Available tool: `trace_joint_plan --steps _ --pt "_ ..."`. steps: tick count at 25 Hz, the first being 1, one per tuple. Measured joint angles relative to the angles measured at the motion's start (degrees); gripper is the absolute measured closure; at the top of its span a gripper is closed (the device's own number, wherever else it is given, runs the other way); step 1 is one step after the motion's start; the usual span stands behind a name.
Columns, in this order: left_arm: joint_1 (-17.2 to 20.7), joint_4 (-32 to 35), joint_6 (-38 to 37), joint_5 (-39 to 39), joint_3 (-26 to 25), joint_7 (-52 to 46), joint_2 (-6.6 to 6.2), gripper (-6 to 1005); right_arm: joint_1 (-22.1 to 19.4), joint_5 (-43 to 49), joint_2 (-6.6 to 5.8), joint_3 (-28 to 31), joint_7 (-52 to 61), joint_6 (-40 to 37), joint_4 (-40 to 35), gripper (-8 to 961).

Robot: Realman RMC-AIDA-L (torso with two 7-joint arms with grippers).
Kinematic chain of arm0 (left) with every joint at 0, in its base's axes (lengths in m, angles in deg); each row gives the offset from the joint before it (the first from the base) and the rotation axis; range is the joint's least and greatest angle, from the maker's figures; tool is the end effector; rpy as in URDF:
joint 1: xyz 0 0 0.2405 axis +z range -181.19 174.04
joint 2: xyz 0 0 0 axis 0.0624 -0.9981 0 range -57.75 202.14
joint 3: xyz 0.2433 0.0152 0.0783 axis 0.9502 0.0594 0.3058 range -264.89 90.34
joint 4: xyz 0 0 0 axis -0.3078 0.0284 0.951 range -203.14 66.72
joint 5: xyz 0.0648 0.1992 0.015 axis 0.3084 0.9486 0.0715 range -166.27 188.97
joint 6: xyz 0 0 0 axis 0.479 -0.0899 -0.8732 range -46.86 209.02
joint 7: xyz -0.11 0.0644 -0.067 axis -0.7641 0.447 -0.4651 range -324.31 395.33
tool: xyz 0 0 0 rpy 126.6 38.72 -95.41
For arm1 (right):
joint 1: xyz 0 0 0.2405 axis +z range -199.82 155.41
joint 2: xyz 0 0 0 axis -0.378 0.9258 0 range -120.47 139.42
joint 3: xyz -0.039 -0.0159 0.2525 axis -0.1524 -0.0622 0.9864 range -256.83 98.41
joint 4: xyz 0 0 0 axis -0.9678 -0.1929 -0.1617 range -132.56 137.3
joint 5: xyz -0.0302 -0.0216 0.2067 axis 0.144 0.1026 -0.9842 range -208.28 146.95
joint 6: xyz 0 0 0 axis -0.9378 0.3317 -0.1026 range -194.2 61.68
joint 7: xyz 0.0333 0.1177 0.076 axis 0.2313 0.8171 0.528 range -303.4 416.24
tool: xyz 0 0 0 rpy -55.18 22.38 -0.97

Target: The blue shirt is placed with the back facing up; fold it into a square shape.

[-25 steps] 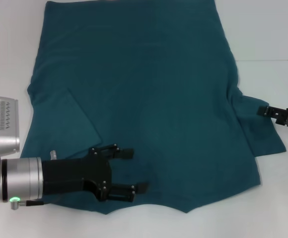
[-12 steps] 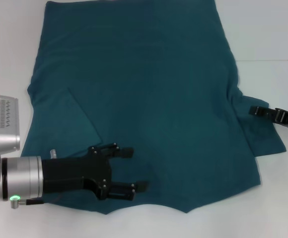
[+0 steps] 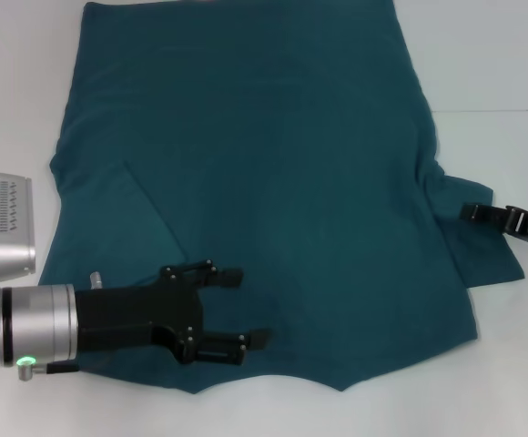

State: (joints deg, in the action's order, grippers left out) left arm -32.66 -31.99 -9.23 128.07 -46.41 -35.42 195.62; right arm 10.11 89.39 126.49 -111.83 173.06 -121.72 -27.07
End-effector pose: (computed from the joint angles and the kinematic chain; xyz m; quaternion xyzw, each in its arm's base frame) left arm -0.2533 0.3056 -0.0398 -0.9503 -0.1681 -0.2456 0.0916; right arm 0.3417 0.3770 0.0151 -0.7141 0.5913 0.2163 0.3059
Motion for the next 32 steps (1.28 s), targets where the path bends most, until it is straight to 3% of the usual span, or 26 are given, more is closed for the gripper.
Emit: trace_joint_plan --steps 5,16,22,32 --pt "0.0 0.03 0.0 0.0 -0.08 -0.08 -0.02 50 -0.54 0.03 -0.23 0.01 0.2 -1.29 0.0 418" --pt "-0.03 0.37 -0.03 0.0 -0.08 -0.68 -0.04 49 -1.0 -0.06 -0.13 1.12 -0.46 -1.15 -0.09 670" --pt "-0.03 0.37 -0.04 0.0 -0.08 -0.7 -0.03 49 -1.14 -2.7 0.07 2.46 -3.09 -1.28 0.41 902" --pt "0.06 0.34 0.02 -0.1 -0.08 -0.7 -0.03 50 -1.41 -6.58 -0.44 3.19 -5.74 0.08 0.22 955"
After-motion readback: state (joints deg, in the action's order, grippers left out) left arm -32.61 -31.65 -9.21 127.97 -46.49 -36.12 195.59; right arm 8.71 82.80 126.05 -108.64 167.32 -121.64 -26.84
